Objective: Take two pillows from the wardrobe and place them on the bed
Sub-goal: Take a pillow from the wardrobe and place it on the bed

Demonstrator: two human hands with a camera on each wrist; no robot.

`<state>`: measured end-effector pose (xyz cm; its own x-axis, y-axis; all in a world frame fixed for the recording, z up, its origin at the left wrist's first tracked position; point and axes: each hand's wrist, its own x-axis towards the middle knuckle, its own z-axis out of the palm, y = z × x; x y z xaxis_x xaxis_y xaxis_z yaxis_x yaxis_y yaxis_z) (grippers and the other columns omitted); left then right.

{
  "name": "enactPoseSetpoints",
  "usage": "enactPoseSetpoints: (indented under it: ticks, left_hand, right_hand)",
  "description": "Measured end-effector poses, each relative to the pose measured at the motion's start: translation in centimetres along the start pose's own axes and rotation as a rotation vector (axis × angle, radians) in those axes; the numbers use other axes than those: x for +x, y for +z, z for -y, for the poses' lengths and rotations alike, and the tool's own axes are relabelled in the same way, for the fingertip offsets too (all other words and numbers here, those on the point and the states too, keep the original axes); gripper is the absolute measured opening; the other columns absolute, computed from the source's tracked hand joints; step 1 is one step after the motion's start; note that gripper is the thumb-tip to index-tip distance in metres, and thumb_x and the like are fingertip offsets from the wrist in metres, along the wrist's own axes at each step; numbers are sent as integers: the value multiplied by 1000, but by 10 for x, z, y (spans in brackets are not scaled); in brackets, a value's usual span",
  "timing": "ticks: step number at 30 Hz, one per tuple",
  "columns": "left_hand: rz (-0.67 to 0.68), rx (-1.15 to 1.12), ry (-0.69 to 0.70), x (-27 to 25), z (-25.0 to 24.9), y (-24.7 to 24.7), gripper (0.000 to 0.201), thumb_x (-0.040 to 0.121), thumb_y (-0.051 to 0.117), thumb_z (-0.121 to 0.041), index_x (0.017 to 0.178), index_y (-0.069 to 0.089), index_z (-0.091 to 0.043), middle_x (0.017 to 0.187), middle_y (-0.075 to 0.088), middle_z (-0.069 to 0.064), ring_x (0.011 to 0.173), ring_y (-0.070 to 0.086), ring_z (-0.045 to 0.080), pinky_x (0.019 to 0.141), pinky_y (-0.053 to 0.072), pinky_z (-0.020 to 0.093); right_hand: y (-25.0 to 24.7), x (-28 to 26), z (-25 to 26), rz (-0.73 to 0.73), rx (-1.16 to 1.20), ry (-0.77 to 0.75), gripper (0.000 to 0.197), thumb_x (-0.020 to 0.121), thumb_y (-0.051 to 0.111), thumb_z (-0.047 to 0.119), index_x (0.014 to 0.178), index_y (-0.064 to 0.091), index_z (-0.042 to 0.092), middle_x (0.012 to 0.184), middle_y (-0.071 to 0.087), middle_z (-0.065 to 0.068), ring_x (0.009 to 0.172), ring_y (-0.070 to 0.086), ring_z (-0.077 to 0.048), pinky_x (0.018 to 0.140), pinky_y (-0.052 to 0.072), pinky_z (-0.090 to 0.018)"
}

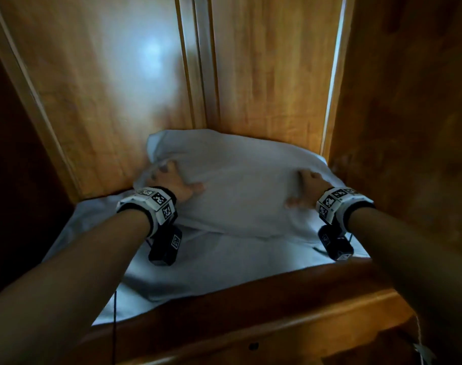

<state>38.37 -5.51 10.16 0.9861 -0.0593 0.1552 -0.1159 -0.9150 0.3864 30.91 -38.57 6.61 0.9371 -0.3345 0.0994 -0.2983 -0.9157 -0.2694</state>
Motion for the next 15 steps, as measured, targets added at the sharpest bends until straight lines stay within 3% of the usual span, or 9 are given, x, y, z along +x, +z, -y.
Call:
enactPoseSetpoints:
  ticks: [4,11,13,15]
  left_hand:
    - [99,-132,-55,33,16,15,149,47,82,-72,156,3,-8,164,14,10,150,20,29,121,24,42]
    - [101,-216,-73,70,20,77,155,43,86,-69,155,-10,-18,165,2,6,152,9,28,123,18,42]
    - [66,-197,-65,76,22,92,161,34,80,-79,155,-10,-22,165,3,6,152,10,30,123,18,44]
    - [45,-182,-73,79,25,107,165,25,71,-89,154,-9,-24,165,6,7,151,15,32,122,20,48]
  right_hand:
    - [10,48,-12,49,-89,57,154,27,70,79,154,10,17,159,21,-13,142,31,-35,110,38,-48]
    - [44,108,-15,158,-145,-1,161,20,62,91,154,2,24,160,16,-10,144,25,-36,115,30,-49]
    - [59,123,-19,171,-135,11,156,19,60,89,152,8,25,156,22,-9,142,26,-39,113,30,-53]
    - [76,136,-25,166,-93,28,143,26,59,86,148,20,24,152,31,-9,139,31,-41,111,32,-55]
